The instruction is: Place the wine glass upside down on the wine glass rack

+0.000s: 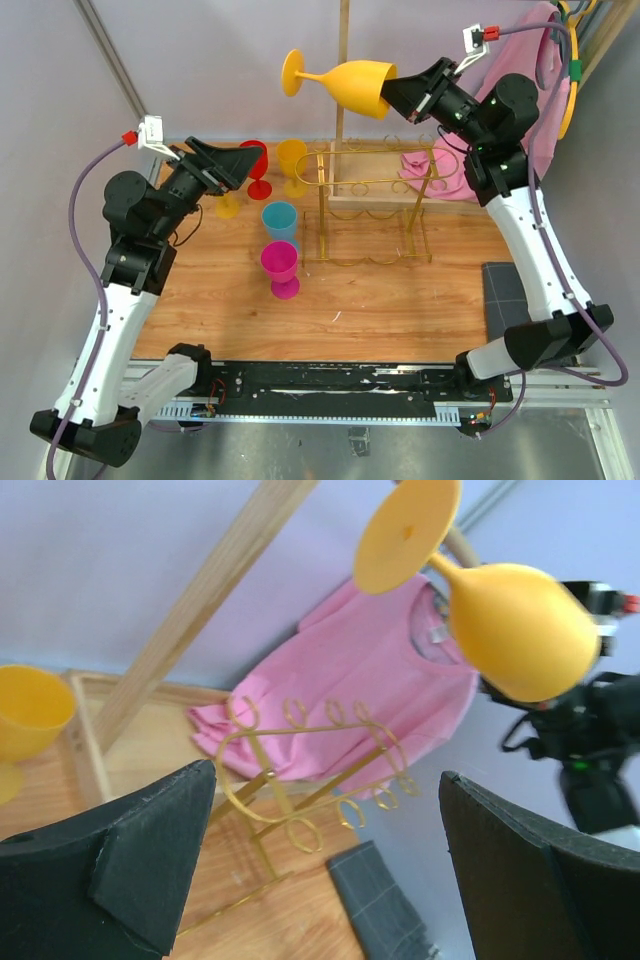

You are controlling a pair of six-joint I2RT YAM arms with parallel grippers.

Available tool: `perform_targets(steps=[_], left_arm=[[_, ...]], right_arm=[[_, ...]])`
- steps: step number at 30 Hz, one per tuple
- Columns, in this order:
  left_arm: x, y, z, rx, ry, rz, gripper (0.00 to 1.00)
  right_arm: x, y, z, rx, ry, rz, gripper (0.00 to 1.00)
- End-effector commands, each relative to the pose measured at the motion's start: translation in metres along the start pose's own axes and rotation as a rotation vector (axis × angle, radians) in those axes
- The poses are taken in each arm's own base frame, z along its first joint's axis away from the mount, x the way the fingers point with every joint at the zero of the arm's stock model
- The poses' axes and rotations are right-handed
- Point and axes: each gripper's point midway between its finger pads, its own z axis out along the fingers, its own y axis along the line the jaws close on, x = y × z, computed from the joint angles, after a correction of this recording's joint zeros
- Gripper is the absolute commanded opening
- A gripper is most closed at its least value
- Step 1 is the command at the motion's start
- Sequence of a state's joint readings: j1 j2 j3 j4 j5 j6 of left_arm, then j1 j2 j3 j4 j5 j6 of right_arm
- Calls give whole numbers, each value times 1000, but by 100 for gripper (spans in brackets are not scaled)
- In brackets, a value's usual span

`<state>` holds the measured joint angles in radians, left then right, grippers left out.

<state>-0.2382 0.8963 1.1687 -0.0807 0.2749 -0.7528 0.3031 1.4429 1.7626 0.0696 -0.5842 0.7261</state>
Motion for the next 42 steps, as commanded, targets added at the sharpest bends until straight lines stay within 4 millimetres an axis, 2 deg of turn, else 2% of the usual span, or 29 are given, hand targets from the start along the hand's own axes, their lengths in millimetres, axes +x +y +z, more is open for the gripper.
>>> perform_targets(steps=[1,6,13,16,20,26,35,42], left_arm=[[-11,-52,1,246,-3,-34,98],[-21,-73,-2,395,-3,-101,97],[-36,-80,-17,594,-41,-254,95],[-41,-85,-23,679,-33,-341,91],[-47,-92,-25,798,4,-449,87],[-53,-104,-43,973,84,-577,81],[-60,-104,-65,1084,98,-719,76],[-60,-100,-66,1086,110,-773,69]], right_arm=[[-13,51,-8,-292,-8,105,1],[-20,50,-10,-401,-26,204,1],[-22,56,-12,-536,-45,284,1],[-19,57,-13,-577,-38,318,1],[-7,67,-10,-647,-6,342,1],[23,85,5,-686,78,322,1],[47,97,18,-741,132,350,1],[59,106,24,-763,158,361,1]])
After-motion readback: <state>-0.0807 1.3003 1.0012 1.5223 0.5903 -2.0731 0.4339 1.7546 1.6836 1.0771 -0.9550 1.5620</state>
